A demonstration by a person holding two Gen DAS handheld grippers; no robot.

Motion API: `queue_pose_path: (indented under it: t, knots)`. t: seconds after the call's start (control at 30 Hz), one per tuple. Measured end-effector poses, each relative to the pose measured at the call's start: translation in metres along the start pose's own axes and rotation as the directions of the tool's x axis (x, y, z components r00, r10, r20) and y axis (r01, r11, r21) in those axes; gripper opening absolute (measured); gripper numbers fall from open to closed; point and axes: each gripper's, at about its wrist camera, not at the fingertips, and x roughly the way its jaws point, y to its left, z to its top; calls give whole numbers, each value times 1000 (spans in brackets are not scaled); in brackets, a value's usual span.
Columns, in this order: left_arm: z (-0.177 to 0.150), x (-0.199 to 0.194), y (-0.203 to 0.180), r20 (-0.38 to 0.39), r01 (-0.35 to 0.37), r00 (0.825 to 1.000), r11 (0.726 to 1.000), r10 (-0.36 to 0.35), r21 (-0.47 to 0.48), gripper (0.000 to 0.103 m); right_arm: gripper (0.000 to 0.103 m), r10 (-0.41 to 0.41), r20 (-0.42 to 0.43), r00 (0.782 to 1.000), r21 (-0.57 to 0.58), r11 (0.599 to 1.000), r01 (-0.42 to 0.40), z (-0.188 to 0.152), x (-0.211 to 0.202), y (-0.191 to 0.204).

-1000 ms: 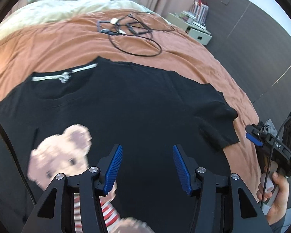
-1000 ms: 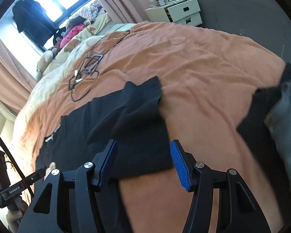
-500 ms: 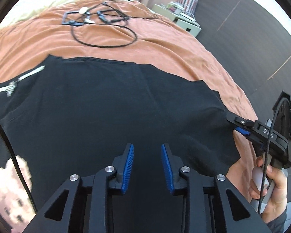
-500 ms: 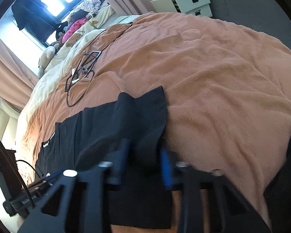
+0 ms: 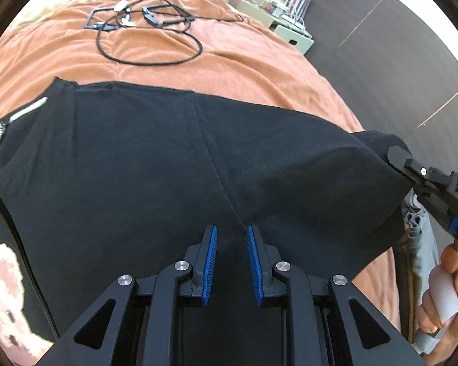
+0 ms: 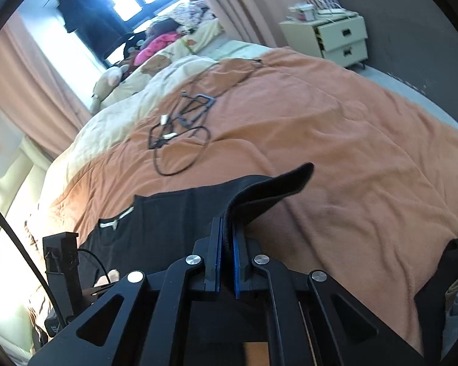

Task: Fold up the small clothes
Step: 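Grasp the sleeve with the right tool and lift it toward the collar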

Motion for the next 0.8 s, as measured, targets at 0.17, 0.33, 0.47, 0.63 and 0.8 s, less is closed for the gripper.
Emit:
queue_pose_path:
  t: [0.17, 0.33, 0.47, 0.63, 0.8]
  knots:
    - [0, -30, 16, 23, -18, 1000, 999, 19, -26, 22, 2, 14, -13, 1000, -44, 999, -15, -3, -2, 28]
    - [-5, -71, 36, 63, -39, 997, 998, 42, -51, 22, 2, 32, -54, 998, -85, 996, -36, -15, 5, 56]
    - [-11, -99, 48, 82, -59, 995, 996, 64, -65, 23, 2, 63, -81, 995, -86, 994, -70, -22, 11, 71]
    - [-19, -129, 63, 96, -76, 992, 994, 83, -75, 23, 2, 103, -106, 989, -90, 990, -113, -29, 21, 91]
    - [-25, -150, 76, 107, -97, 989, 991, 106, -90, 23, 4, 152, -165, 975, -50, 985, -162, -45, 35, 103]
